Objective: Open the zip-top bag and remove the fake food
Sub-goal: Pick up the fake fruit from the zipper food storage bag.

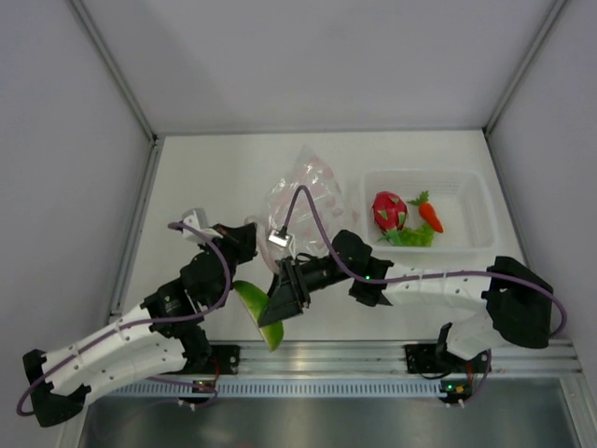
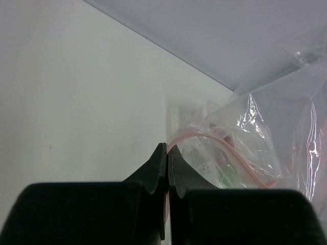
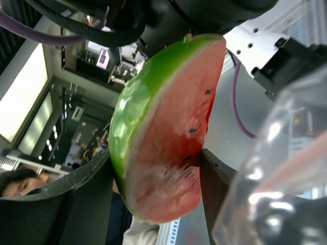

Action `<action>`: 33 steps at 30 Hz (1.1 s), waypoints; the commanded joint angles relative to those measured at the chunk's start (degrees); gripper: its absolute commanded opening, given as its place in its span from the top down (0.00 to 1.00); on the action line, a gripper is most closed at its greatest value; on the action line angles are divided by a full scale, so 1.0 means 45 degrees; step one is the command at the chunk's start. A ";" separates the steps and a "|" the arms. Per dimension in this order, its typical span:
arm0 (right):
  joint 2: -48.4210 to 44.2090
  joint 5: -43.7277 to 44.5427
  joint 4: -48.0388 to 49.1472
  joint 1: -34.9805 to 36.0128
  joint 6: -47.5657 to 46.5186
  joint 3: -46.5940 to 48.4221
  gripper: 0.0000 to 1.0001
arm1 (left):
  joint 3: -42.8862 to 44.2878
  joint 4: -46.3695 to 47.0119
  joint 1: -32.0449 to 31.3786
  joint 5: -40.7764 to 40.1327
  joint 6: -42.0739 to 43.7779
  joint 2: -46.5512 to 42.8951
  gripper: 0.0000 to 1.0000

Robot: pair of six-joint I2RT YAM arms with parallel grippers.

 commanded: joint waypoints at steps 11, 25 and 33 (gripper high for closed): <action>0.0187 -0.0069 -0.0314 -0.0333 -0.1545 0.0367 0.83 | 0.0322 -0.0136 -0.0017 -0.0857 -0.0301 0.0268 1.00; 0.1063 -0.2158 -0.5058 -0.2186 -0.5763 0.1380 0.84 | 0.1962 -0.0196 0.0041 -0.1389 0.0499 0.1947 1.00; 0.2374 -0.2687 -0.7148 -0.2620 -0.8009 0.3215 0.82 | 0.2237 0.0058 0.0256 -0.0451 -0.0085 0.3042 1.00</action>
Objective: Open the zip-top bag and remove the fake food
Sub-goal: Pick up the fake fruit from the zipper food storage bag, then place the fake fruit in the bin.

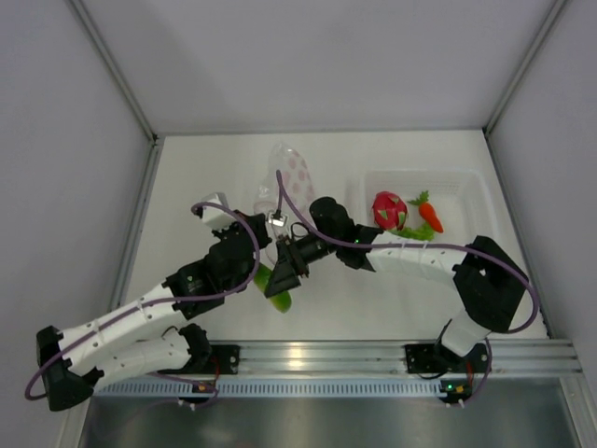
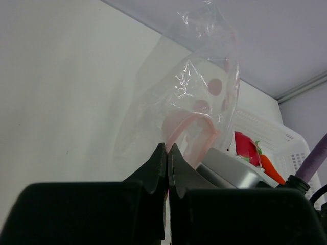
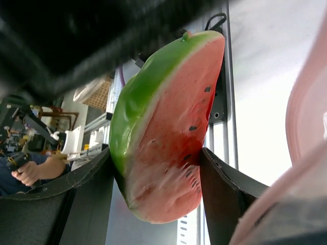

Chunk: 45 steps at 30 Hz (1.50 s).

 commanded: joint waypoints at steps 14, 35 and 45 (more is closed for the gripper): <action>-0.1095 -0.2694 -0.0426 0.0384 -0.3143 -0.0733 0.82 | -0.0454 0.0499 0.1310 0.1180 -0.1540 0.0850 1.00; -0.2210 -0.3651 -0.2162 0.2238 -0.5740 -0.1204 0.83 | 0.0188 -0.0730 0.2679 0.0712 -0.3163 0.1240 1.00; -0.2209 -0.3086 -0.3526 0.2689 -0.6678 -0.0793 0.83 | 0.0445 -0.1044 0.3207 0.0946 -0.3201 0.2335 1.00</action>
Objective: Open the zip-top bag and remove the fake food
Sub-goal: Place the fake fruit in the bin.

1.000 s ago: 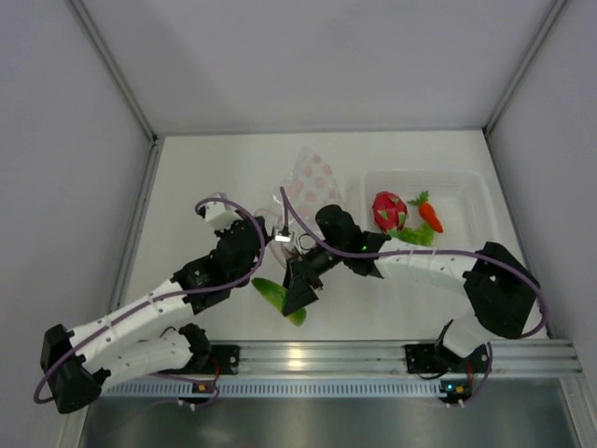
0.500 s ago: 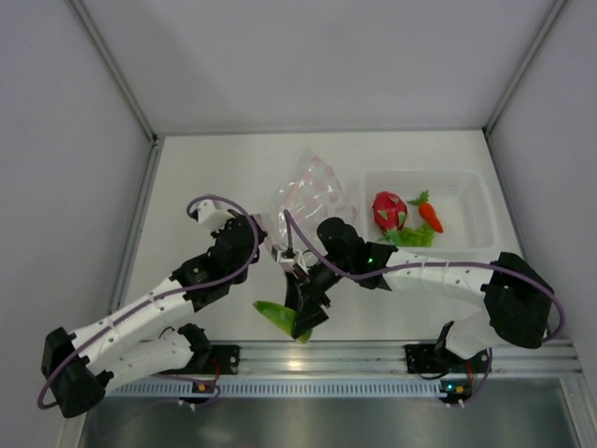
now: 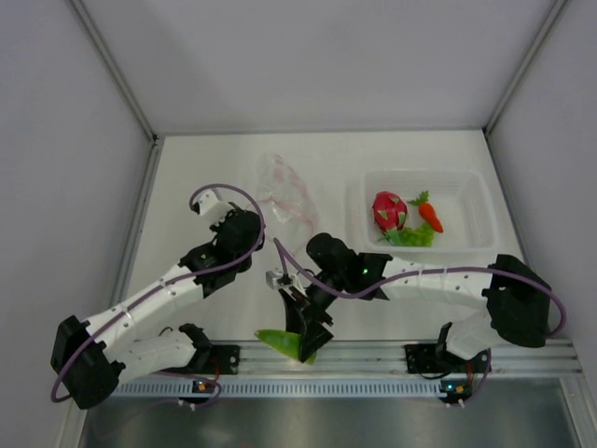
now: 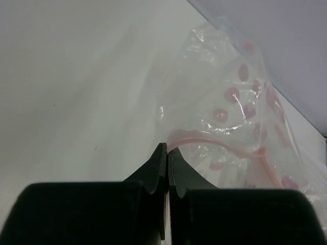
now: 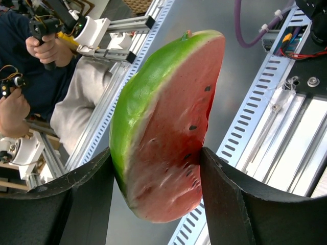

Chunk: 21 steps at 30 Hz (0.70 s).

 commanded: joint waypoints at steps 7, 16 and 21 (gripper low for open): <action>-0.0271 0.1321 -0.0958 -0.0203 -0.0689 0.0893 0.84 | 0.0265 0.0011 0.0230 -0.0103 0.0136 0.0077 1.00; -0.0213 0.1793 -0.0647 -0.2603 0.0677 0.0992 0.84 | -0.0263 -0.0223 0.0581 0.0425 0.0352 -0.0509 1.00; -0.0543 0.1810 -0.0489 -0.4417 0.1342 0.0719 0.84 | -0.0536 -0.0243 0.0640 0.0834 0.0313 -0.0762 1.00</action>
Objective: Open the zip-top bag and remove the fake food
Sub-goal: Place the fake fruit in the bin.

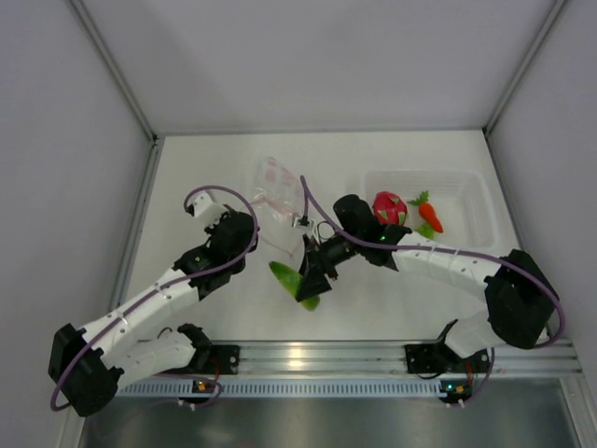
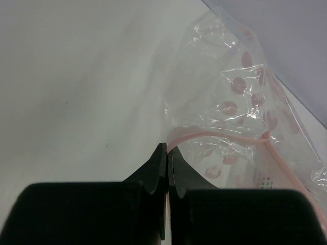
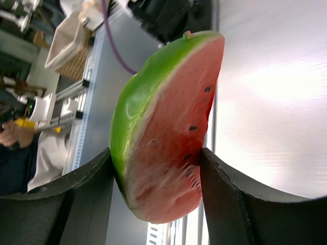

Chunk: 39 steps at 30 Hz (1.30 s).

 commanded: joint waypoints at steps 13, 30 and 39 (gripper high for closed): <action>-0.3356 0.2149 -0.3000 -0.5128 0.0752 0.0260 0.83 | -0.0128 -0.0318 0.0169 0.0945 -0.0033 -0.0682 1.00; -0.2889 0.9631 -0.6778 -0.8234 -0.0147 0.2077 0.81 | -0.0382 -0.0513 0.0228 0.1550 0.0103 -0.1737 1.00; -0.1291 1.2406 -0.5958 -0.9777 0.0829 0.2468 0.79 | -0.0499 -0.0513 0.0228 0.2117 0.0357 -0.1913 1.00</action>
